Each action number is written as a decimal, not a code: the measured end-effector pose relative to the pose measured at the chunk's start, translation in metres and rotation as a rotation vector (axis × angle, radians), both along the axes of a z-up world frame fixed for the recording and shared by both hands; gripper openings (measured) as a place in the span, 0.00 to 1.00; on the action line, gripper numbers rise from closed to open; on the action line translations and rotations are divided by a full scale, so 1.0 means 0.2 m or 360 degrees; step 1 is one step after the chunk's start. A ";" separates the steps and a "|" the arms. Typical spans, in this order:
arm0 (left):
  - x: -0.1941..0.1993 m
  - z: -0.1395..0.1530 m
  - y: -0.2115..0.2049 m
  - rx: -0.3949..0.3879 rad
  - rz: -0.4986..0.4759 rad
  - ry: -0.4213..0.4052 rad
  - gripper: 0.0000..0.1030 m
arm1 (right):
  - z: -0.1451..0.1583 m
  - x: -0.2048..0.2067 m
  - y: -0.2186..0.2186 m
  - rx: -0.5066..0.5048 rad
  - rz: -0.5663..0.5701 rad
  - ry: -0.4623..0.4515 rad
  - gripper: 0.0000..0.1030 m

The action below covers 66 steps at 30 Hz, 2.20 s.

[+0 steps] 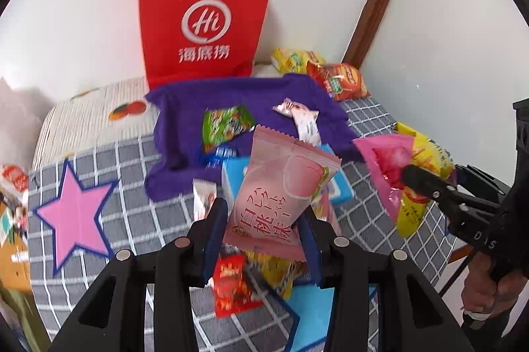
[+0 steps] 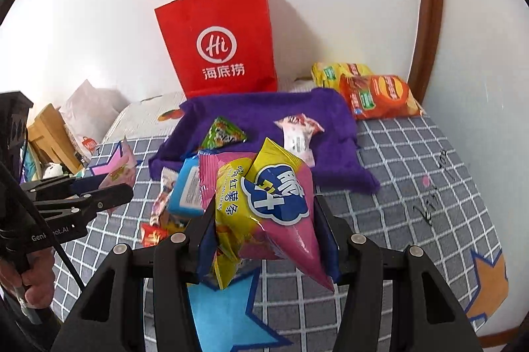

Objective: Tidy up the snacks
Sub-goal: 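Carry the chip bag and the pink peach bag up over the purple cloth, then open the right tool on the chip bag while the left tool drops the peach bag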

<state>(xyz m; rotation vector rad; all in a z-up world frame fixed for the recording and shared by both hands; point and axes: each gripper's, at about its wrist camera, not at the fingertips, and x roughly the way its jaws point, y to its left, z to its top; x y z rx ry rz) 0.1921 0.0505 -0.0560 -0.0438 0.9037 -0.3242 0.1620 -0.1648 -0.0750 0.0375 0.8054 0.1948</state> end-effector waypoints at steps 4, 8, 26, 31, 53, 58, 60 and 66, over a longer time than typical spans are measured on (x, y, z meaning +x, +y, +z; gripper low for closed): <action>0.08 0.06 -0.02 0.0034 -0.0014 -0.0039 0.39 | 0.03 0.08 0.01 -0.0016 -0.0006 -0.0018 0.51; 0.16 0.13 -0.03 0.0065 -0.0028 -0.0113 0.39 | 0.05 0.20 0.01 -0.0018 -0.0013 -0.0025 0.51; 0.61 0.01 0.03 0.0038 0.0076 -0.0128 0.39 | 0.02 0.70 0.00 -0.0043 -0.0011 -0.0052 0.51; 0.68 -0.04 0.11 0.0035 0.0134 -0.0088 0.39 | -0.02 0.84 0.06 -0.0075 0.0015 -0.0058 0.51; 0.78 -0.19 0.12 0.0040 0.0180 0.0007 0.39 | -0.21 1.14 0.19 -0.0063 0.0142 -0.0035 0.51; 0.78 -0.21 0.12 0.0038 0.0179 0.0024 0.39 | -0.24 1.15 0.18 -0.0087 0.0133 -0.0015 0.51; 0.78 -0.21 0.12 0.0038 0.0183 0.0033 0.39 | -0.25 1.16 0.17 -0.0095 0.0126 -0.0006 0.51; 0.81 -0.25 0.12 0.0057 0.0194 0.0084 0.40 | -0.28 1.17 0.17 -0.0115 0.0116 0.0036 0.51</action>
